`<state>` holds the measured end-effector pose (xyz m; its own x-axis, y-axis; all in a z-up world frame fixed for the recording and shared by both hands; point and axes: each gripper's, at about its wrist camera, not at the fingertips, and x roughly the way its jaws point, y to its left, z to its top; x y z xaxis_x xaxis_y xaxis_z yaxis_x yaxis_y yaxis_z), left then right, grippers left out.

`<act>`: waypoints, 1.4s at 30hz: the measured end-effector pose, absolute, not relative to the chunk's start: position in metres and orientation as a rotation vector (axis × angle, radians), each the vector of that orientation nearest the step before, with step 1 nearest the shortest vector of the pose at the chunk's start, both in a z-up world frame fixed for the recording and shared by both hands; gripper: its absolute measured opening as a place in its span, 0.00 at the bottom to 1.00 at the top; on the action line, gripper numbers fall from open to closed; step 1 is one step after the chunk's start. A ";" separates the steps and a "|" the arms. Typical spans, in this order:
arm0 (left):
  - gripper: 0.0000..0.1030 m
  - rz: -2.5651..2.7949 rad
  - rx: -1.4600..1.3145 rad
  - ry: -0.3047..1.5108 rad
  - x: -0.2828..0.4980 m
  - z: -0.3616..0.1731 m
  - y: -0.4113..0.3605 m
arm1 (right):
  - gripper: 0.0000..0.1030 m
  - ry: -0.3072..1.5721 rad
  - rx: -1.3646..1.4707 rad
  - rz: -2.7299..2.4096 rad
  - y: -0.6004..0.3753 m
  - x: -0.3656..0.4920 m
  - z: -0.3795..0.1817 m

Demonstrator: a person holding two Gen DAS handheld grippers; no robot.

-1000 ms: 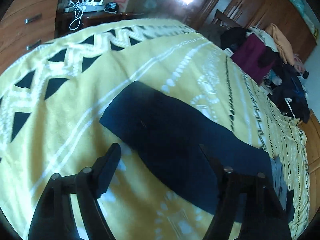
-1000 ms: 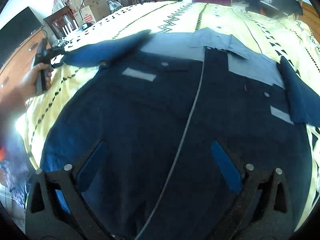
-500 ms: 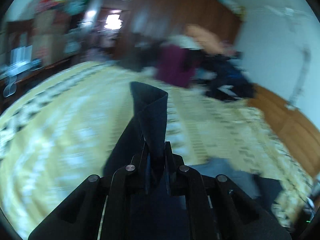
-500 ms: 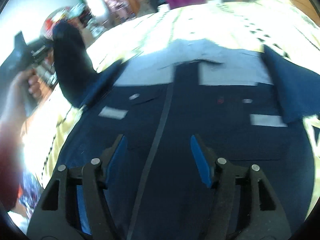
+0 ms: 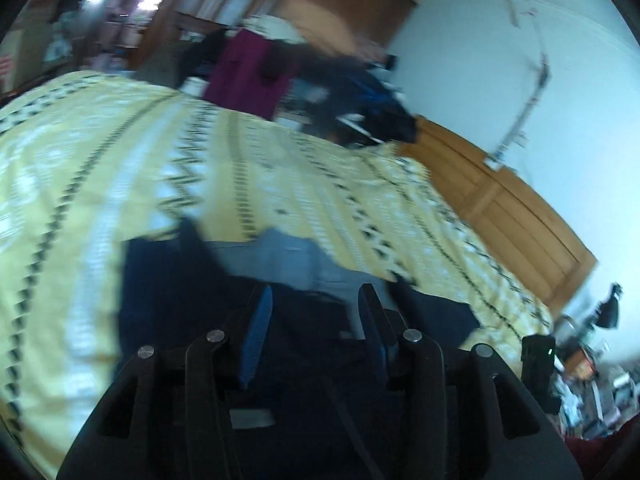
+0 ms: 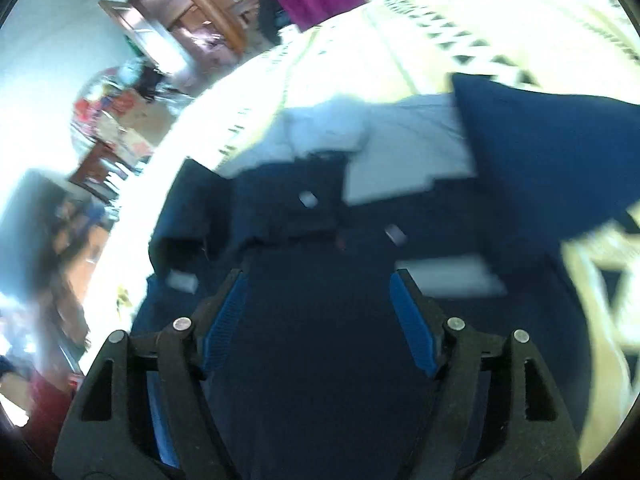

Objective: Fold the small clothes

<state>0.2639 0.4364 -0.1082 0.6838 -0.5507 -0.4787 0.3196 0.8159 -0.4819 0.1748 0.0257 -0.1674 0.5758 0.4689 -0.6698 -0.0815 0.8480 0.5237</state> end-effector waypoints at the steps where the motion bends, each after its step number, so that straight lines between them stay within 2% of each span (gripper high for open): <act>1: 0.44 -0.445 -0.388 0.661 0.263 -0.113 0.451 | 0.71 0.919 0.476 0.355 0.030 0.191 -0.173; 5: 0.44 -0.314 -0.375 0.667 0.257 -0.128 0.489 | 0.62 1.033 0.519 0.391 0.045 0.249 -0.206; 11: 0.44 -0.270 -0.362 0.693 0.264 -0.152 0.511 | 0.60 1.056 0.522 0.377 0.059 0.276 -0.220; 12: 0.44 -0.271 -0.361 0.695 0.268 -0.151 0.512 | 0.54 1.060 0.544 0.399 0.062 0.280 -0.221; 14: 0.44 -0.272 -0.355 0.698 0.272 -0.151 0.509 | 0.51 1.083 0.557 0.429 0.071 0.286 -0.227; 15: 0.44 -0.271 -0.349 0.699 0.271 -0.151 0.507 | 0.41 1.089 0.545 0.422 0.075 0.287 -0.231; 16: 0.44 -0.273 -0.349 0.699 0.276 -0.152 0.502 | 0.36 1.088 0.532 0.408 0.074 0.290 -0.232; 18: 0.44 -0.278 -0.344 0.702 0.279 -0.153 0.496 | 0.01 1.072 0.537 0.379 0.068 0.285 -0.229; 19: 0.44 -0.277 -0.333 0.704 0.281 -0.153 0.492 | 0.00 1.048 0.544 0.372 0.060 0.279 -0.222; 23: 0.44 -0.288 -0.287 0.705 0.285 -0.152 0.485 | 0.00 0.902 0.489 0.355 0.027 0.249 -0.178; 26: 0.44 -0.296 -0.244 0.724 0.292 -0.155 0.476 | 0.00 0.858 0.444 0.257 -0.007 0.239 -0.171; 29: 0.50 -0.309 -0.218 0.777 0.303 -0.167 0.465 | 0.00 0.927 0.452 0.217 -0.027 0.246 -0.197; 34: 0.50 -0.262 -0.077 1.014 0.332 -0.222 0.441 | 0.00 0.974 0.422 0.152 -0.038 0.243 -0.218; 38: 0.50 -0.254 -0.027 1.037 0.333 -0.229 0.435 | 0.00 1.015 0.444 0.184 -0.047 0.233 -0.220; 39: 0.50 -0.252 -0.030 1.032 0.333 -0.226 0.434 | 0.04 1.006 0.439 0.187 -0.050 0.232 -0.215; 41: 0.50 -0.253 -0.062 1.008 0.329 -0.217 0.435 | 0.06 0.914 0.481 0.201 -0.071 0.209 -0.188; 42: 0.50 -0.257 -0.074 0.986 0.325 -0.214 0.435 | 0.17 0.864 0.517 0.186 -0.089 0.196 -0.177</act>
<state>0.3255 0.4351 -0.2144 0.5246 -0.2484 -0.8143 0.1816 0.9671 -0.1780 0.1962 -0.0890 -0.1774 0.6427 0.3592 -0.6767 0.0494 0.8620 0.5046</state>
